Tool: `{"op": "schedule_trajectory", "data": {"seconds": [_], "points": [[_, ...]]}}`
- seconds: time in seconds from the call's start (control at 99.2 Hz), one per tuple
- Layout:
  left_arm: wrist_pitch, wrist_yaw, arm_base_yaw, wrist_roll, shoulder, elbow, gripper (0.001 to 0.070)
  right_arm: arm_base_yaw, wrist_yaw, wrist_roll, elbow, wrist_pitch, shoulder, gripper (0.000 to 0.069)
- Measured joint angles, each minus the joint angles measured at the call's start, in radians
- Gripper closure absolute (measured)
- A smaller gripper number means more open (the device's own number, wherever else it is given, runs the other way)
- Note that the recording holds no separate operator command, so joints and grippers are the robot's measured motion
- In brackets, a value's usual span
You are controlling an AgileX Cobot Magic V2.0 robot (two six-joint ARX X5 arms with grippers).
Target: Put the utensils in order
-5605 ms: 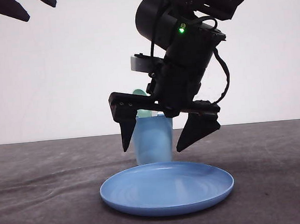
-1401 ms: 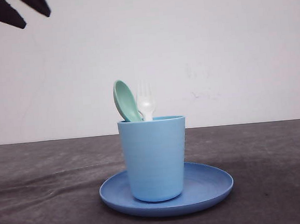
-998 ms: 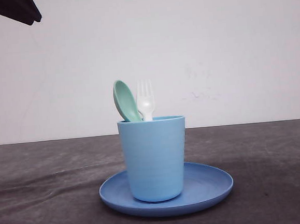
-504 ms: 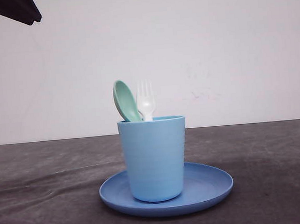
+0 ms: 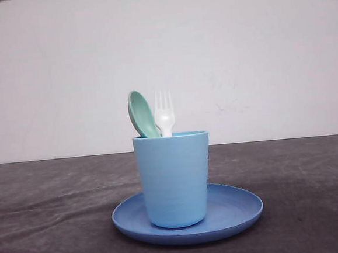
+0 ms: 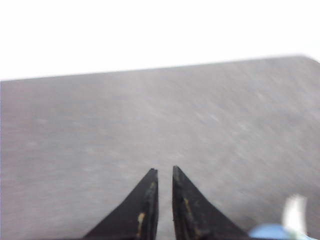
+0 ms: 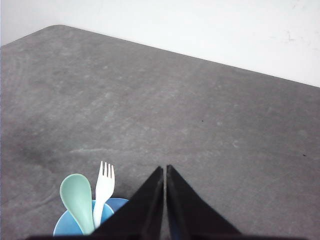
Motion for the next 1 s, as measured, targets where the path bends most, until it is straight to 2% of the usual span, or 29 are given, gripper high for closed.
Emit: {"op": "schedule_trajectory", "data": {"seconds": [0.111,0.262,0.413,0.554,0.726,0.998], "points": [[0.022,0.047,0.118,0.011,-0.099,-0.122,0.0684,0.0,0.0,0.0,0.0,0.0,0.0,0.0684],[0.024,0.068,0.269,0.036,-0.269,-0.3,0.0684,0.0,0.0,0.0,0.0,0.0,0.0,0.0684],[0.024,0.074,0.364,0.069,-0.422,-0.454,0.0684,0.0,0.0,0.0,0.0,0.0,0.0,0.0684],[0.019,0.074,0.407,0.09,-0.541,-0.561,0.0684,0.0,0.0,0.0,0.0,0.0,0.0,0.0684],[0.018,0.074,0.423,0.092,-0.64,-0.644,0.0684,0.0,0.0,0.0,0.0,0.0,0.0,0.0684],[0.034,0.077,0.423,0.094,-0.642,-0.65,0.0684,0.0,0.0,0.0,0.0,0.001,0.0,0.0684]]}}
